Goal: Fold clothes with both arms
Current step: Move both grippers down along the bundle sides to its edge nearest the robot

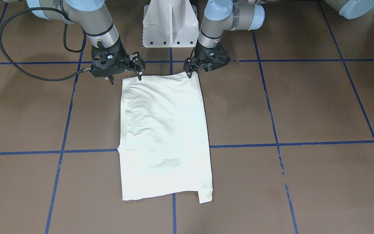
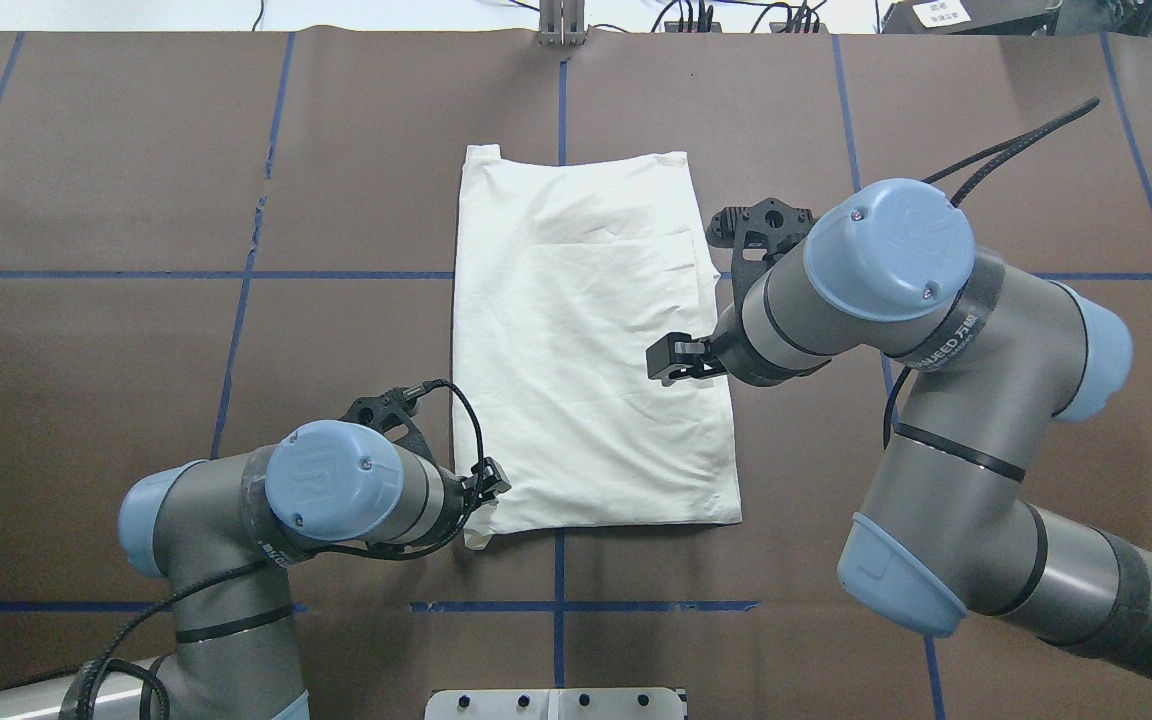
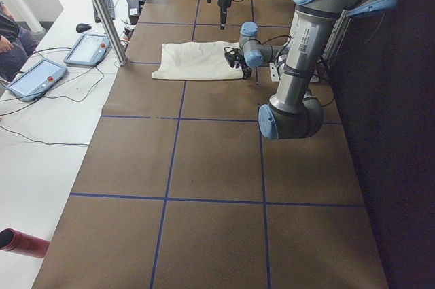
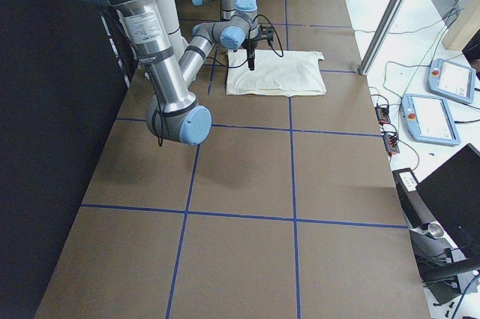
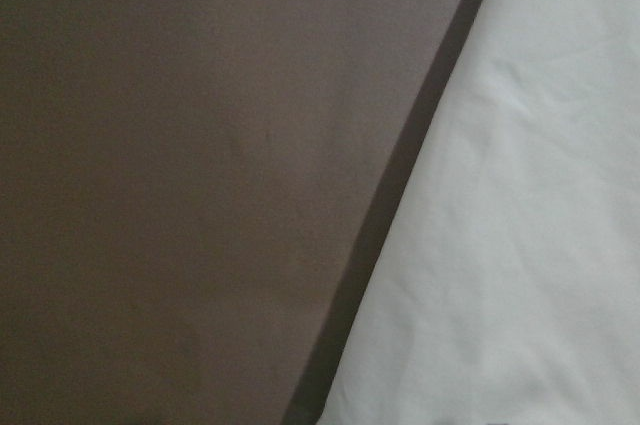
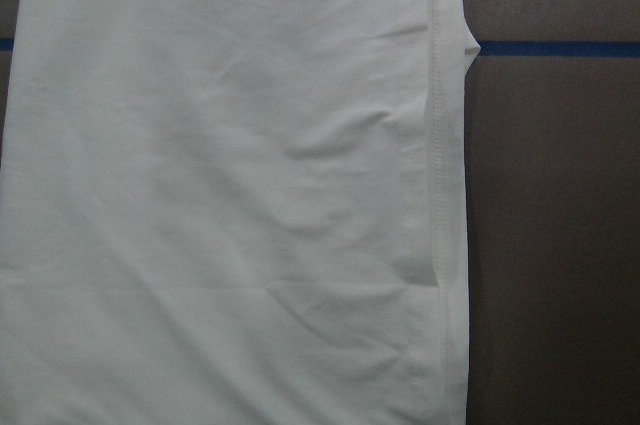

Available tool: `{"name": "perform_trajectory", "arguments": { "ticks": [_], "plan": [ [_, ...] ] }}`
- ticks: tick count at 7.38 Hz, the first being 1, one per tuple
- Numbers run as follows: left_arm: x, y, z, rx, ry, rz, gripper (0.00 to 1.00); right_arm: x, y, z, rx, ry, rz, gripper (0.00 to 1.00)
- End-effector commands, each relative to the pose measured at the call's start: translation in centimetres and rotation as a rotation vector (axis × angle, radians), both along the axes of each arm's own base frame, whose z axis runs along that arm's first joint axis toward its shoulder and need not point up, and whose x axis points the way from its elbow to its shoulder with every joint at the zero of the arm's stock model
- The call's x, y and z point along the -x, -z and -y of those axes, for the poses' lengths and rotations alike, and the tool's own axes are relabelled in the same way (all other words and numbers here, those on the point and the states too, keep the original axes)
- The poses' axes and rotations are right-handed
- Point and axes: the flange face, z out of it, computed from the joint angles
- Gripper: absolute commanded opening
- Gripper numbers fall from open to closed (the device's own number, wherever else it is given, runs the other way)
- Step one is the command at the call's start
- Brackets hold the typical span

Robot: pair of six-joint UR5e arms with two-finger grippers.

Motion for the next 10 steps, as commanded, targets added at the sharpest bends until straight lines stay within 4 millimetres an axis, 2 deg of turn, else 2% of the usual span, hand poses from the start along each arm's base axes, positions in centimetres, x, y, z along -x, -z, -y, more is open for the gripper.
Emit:
{"name": "perform_trajectory", "arguments": {
  "ticks": [1,2,4,5,8,9,10],
  "plan": [
    [-1.1,0.7,0.3,-0.002,0.005,-0.001,0.75,0.0,0.0,0.0,0.0,-0.001,0.001,1.0],
    [-1.5,0.6,0.4,0.001,0.004,0.005,0.63,0.0,0.0,0.0,0.0,-0.001,0.001,1.0],
    [-1.4,0.8,0.5,-0.004,0.004,0.003,0.14,0.0,0.0,0.0,0.0,-0.001,0.001,1.0],
    [-1.3,0.6,0.4,-0.013,-0.003,0.005,0.0,0.0,0.0,0.0,0.001,-0.001,0.002,1.0],
    [-0.5,2.2,0.1,-0.024,-0.01,-0.029,0.0,0.0,0.0,0.0,0.003,-0.002,0.001,1.0],
    [0.0,2.6,-0.1,-0.041,-0.023,-0.04,0.0,0.3,-0.1,-0.2,0.051,-0.034,0.005,1.0],
    [0.2,2.6,0.0,-0.12,-0.078,-0.033,0.0,1.5,-0.1,-1.7,0.188,-0.113,0.026,1.0]
  ]
}}
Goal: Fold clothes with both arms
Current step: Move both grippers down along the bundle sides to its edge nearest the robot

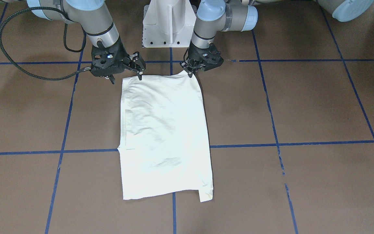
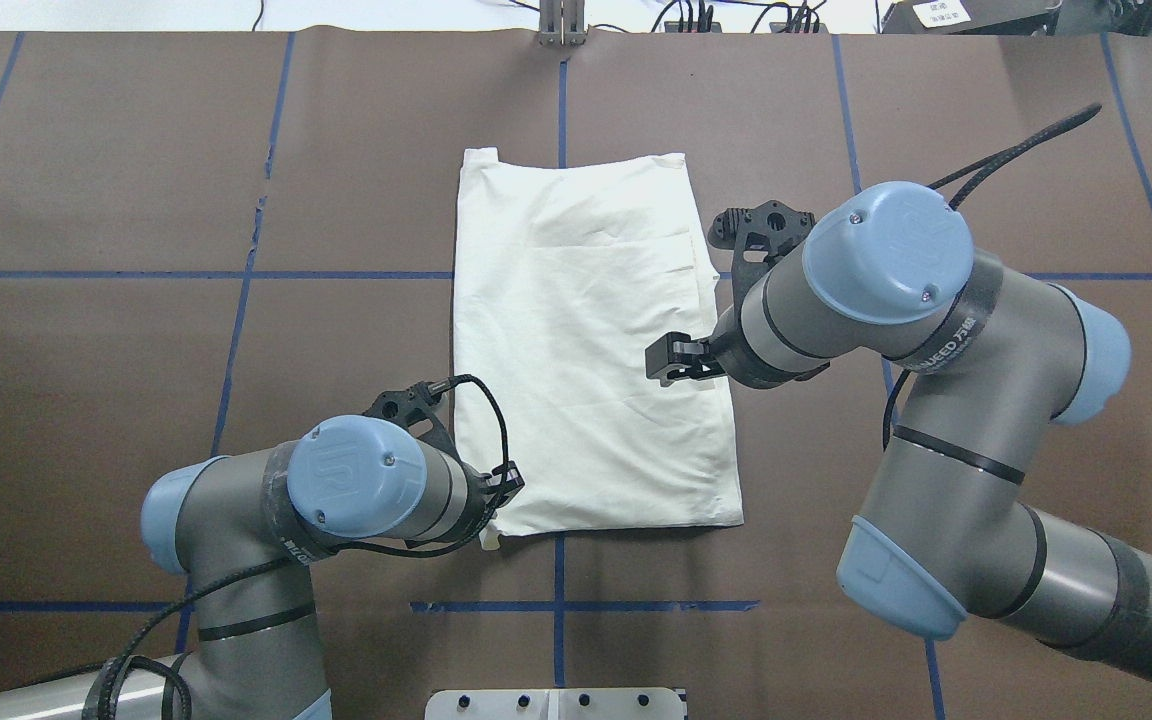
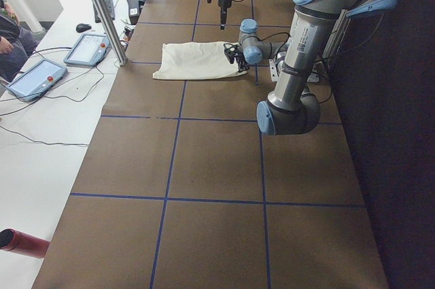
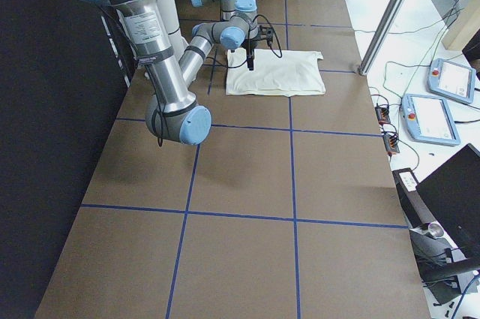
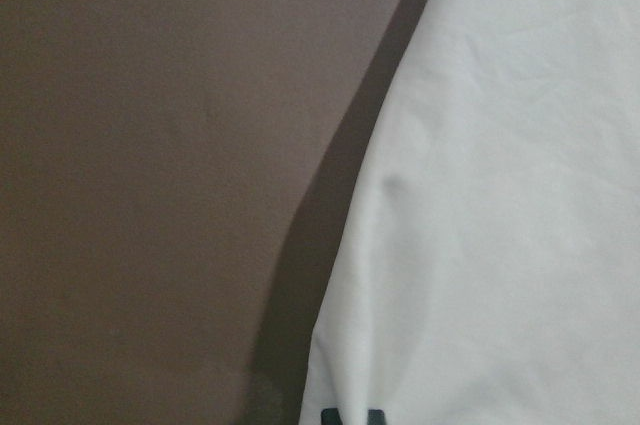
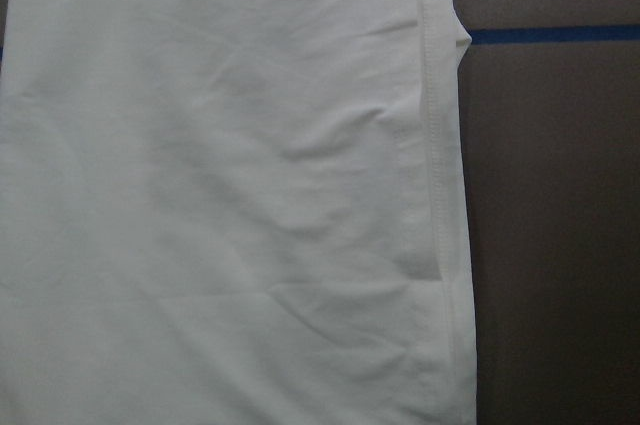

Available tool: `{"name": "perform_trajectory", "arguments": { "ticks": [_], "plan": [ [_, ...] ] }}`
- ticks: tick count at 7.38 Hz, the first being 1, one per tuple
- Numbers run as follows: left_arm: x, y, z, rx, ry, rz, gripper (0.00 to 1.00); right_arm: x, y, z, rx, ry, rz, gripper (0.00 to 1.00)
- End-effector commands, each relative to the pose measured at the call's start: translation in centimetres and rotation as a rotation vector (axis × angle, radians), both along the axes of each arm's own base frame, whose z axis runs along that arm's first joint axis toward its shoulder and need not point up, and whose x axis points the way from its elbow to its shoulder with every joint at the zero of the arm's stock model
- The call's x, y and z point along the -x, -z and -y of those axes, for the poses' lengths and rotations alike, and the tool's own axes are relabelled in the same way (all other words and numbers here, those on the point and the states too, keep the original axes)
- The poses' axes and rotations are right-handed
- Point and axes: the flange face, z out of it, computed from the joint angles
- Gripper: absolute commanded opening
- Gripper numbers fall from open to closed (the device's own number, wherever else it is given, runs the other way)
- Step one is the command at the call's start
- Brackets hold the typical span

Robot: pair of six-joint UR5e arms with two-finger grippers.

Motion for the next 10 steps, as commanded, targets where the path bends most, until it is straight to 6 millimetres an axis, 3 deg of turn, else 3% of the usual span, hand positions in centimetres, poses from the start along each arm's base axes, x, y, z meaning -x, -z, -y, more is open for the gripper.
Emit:
{"name": "perform_trajectory", "arguments": {
  "ticks": [1,2,3,5,6,10],
  "plan": [
    [0.5,-0.1,0.2,-0.118,-0.079,0.009,0.0,2.6,-0.8,-3.3,0.253,-0.156,0.036,1.0],
    [0.6,-0.2,0.3,-0.162,-0.103,0.012,0.0,4.3,-1.6,-5.3,0.324,-0.256,0.033,1.0],
    [0.6,-0.2,0.2,-0.18,-0.116,0.01,0.0,7.3,-3.6,-8.7,0.34,-0.331,-0.007,1.0],
    [0.5,-0.1,0.2,-0.181,-0.117,0.008,0.0,11.6,-7.5,-10.5,0.419,-0.422,-0.017,1.0],
    [0.5,0.0,0.2,-0.182,-0.116,0.006,0.0,13.1,-8.8,-10.3,0.419,-0.421,-0.014,1.0],
    [0.3,-0.1,0.2,-0.191,-0.114,-0.016,0.0,12.1,-9.0,-8.6,0.435,-0.427,-0.02,1.0]
  ]
}}
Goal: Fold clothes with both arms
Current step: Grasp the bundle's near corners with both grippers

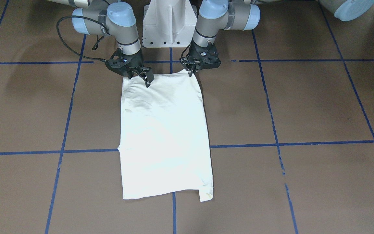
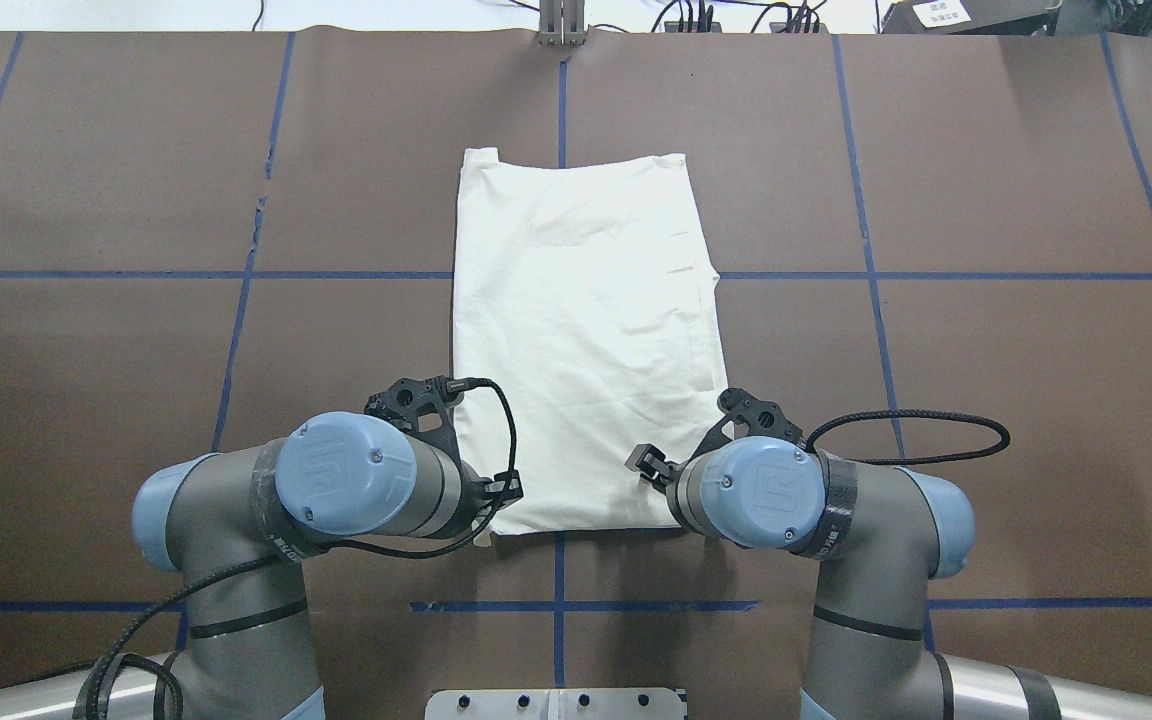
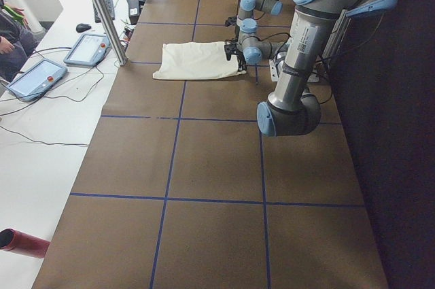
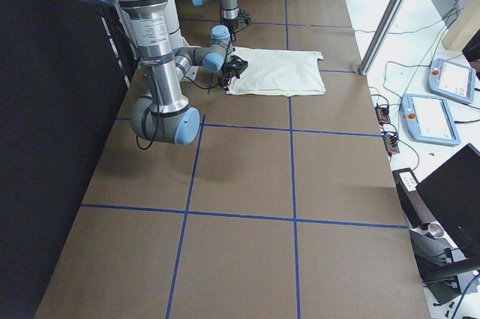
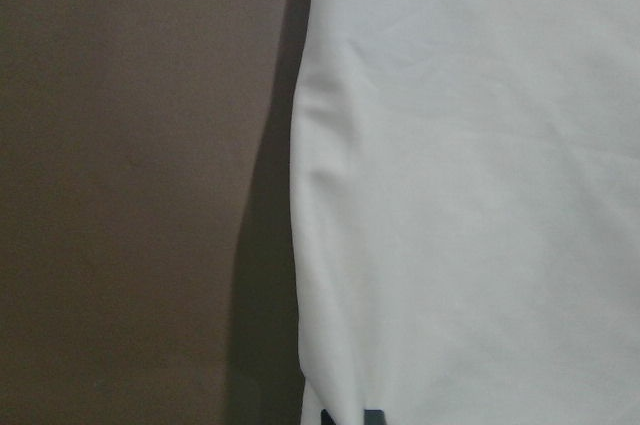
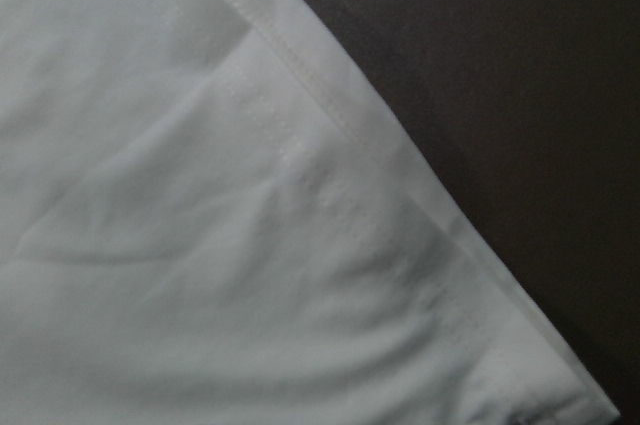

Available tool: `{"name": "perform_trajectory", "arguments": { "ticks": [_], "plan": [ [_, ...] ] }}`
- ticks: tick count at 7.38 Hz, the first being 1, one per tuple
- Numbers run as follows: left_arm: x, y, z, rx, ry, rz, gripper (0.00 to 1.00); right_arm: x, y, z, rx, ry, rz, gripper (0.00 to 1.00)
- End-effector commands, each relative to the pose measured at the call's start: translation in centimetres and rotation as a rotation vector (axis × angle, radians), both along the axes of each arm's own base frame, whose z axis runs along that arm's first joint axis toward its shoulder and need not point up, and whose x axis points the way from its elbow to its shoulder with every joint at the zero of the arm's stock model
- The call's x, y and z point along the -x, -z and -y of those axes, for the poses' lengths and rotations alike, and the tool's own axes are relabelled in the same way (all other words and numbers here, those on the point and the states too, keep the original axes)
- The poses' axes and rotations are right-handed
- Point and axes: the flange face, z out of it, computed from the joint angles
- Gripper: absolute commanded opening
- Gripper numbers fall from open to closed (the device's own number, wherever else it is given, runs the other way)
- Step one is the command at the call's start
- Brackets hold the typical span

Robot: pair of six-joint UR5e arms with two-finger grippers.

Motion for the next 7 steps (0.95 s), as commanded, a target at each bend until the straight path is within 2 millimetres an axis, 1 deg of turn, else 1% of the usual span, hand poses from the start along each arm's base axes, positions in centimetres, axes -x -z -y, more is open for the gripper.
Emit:
{"name": "perform_trajectory", "arguments": {
  "ticks": [1,3,4,6,7],
  "plan": [
    [-0.04,0.05,0.11,-0.009,0.001,-0.029,0.0,-0.37,0.2,0.42,0.009,0.001,0.007,1.0],
    [-0.09,0.03,0.03,-0.008,0.001,-0.028,0.0,-0.46,-0.25,0.37,0.016,0.002,-0.011,1.0],
    [-0.08,0.05,0.03,-0.008,0.001,-0.029,0.0,-0.18,-0.22,0.16,0.023,0.007,-0.039,1.0],
    [-0.08,0.05,0.03,-0.008,0.001,-0.029,0.0,-0.39,0.16,0.09,0.021,0.007,-0.034,1.0],
    [-0.13,-0.04,0.04,-0.007,0.001,-0.026,0.0,-0.4,0.32,0.09,0.022,0.006,-0.031,0.95]
  ]
}}
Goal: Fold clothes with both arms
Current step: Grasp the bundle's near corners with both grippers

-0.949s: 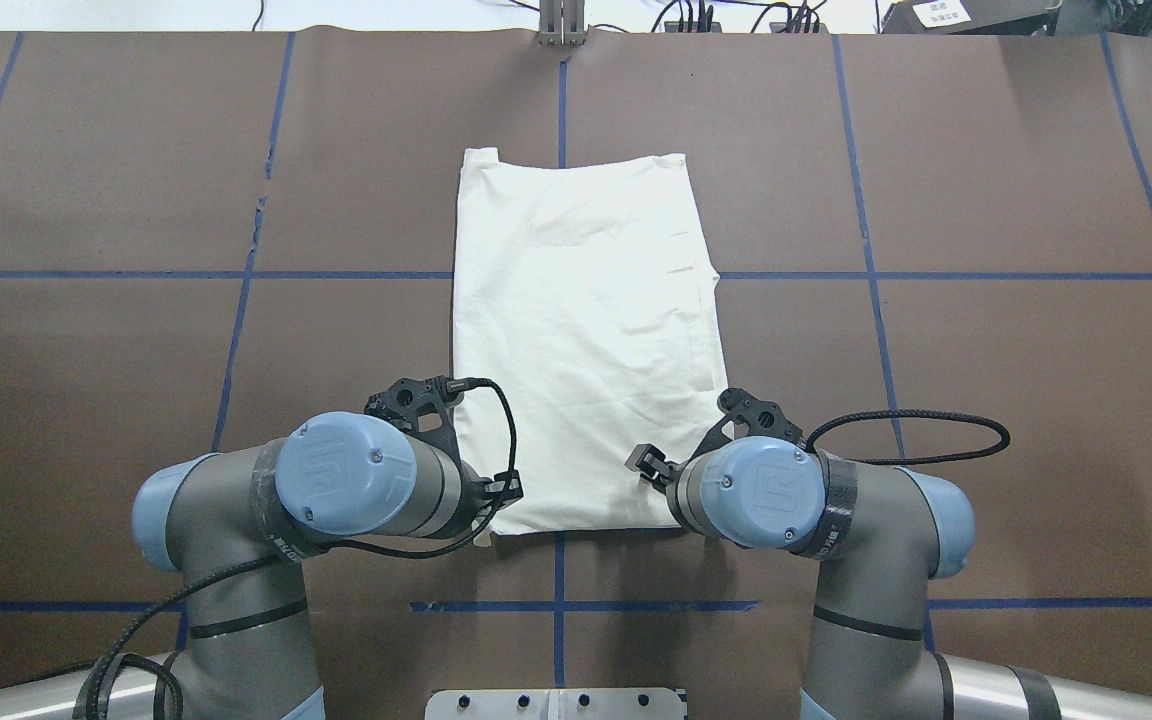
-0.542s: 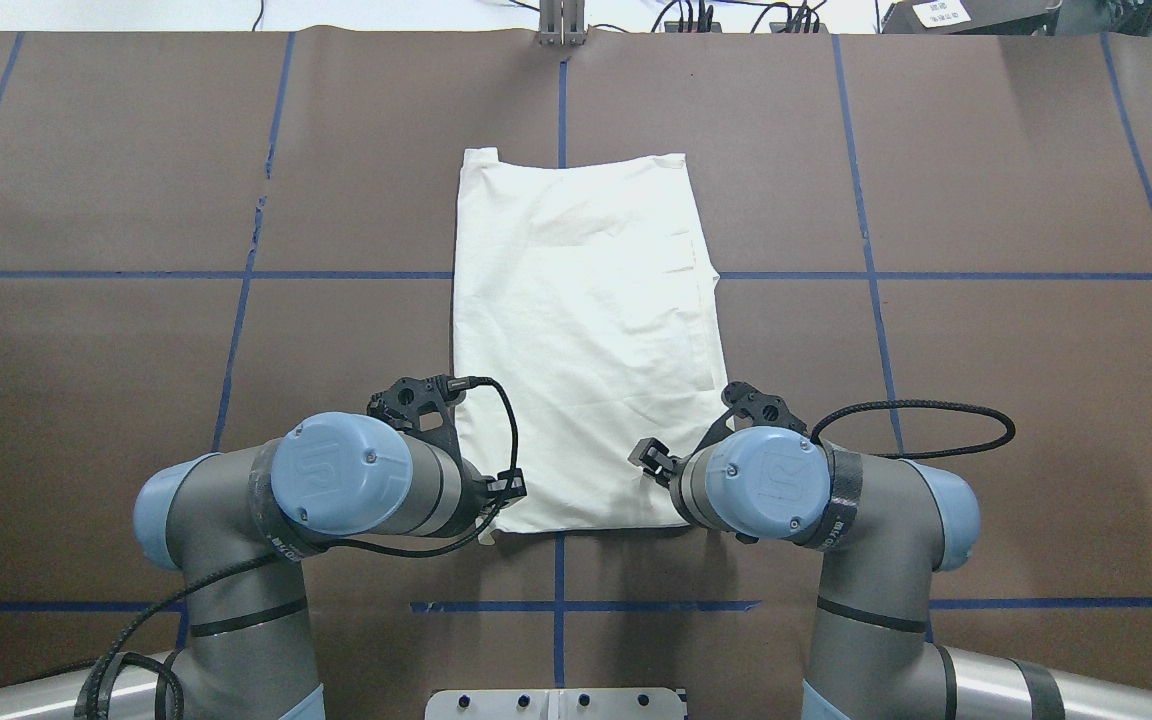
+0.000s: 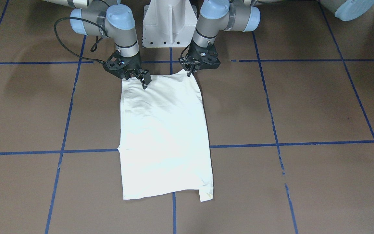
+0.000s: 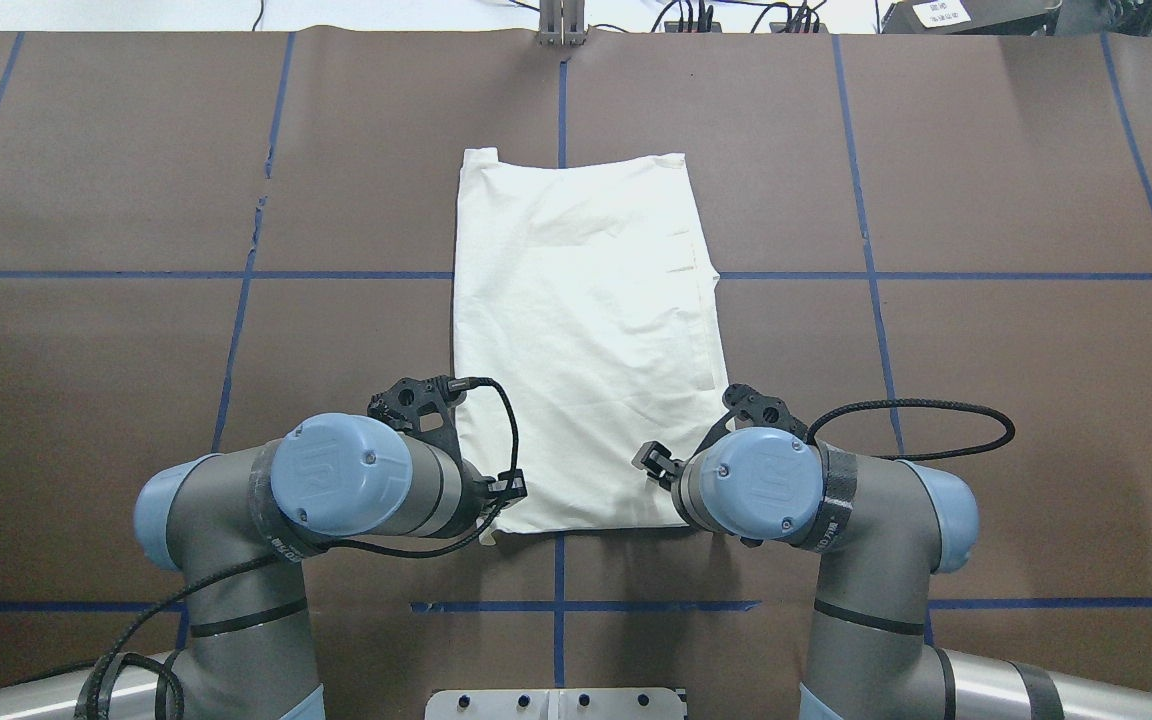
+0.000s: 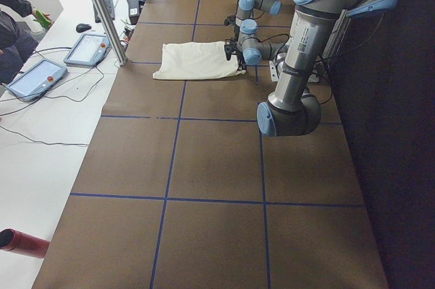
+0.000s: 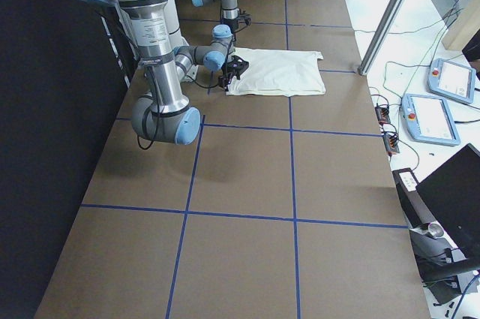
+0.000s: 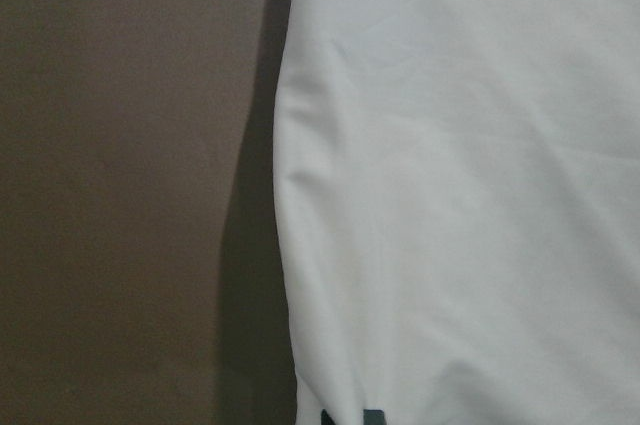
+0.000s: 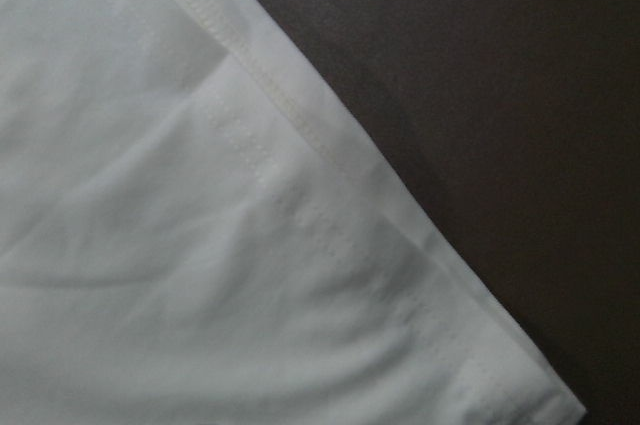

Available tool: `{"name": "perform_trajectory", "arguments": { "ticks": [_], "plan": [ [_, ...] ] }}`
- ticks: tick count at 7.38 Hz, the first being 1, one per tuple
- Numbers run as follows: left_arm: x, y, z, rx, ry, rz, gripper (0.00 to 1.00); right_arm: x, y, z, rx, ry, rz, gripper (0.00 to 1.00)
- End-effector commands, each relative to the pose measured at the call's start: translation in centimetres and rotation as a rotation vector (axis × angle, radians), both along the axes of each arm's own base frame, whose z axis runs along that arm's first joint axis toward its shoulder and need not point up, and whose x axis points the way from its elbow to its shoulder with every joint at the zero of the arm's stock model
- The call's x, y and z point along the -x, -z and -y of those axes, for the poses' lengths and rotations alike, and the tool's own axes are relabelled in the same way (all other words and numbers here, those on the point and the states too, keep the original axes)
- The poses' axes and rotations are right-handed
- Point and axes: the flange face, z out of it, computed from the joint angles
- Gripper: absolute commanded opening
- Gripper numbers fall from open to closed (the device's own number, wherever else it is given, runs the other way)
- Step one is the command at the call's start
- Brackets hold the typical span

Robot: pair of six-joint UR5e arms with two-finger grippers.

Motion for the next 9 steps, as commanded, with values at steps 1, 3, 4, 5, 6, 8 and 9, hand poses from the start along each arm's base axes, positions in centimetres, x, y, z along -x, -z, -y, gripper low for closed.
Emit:
{"name": "perform_trajectory", "arguments": {
  "ticks": [1,3,4,5,6,8,9],
  "plan": [
    [-0.03,-0.03,0.0,0.0,0.0,0.0,0.0,-0.04,0.19,-0.02,-0.001,-0.002,0.002,0.73],
    [-0.03,-0.06,0.0,0.001,0.0,0.002,0.0,-0.04,0.19,-0.04,-0.002,0.002,0.002,0.37],
    [-0.03,-0.06,0.0,0.002,0.001,0.002,0.0,-0.02,0.29,-0.03,-0.002,0.002,0.003,0.22],
    [-0.03,-0.06,0.0,0.002,0.001,0.002,0.0,-0.07,0.38,0.08,0.0,0.004,0.006,0.09],
    [-0.03,-0.03,0.0,0.0,0.0,0.0,0.0,-0.24,0.41,0.35,0.005,0.003,0.009,0.01],
    [-0.04,0.06,0.02,-0.001,0.001,-0.001,0.0,-0.19,0.82,0.55,0.002,0.004,0.015,0.0],
    [-0.03,-0.04,0.02,-0.001,0.001,0.0,0.0,-0.1,1.03,0.58,0.0,0.005,0.017,0.0]
  ]
}}
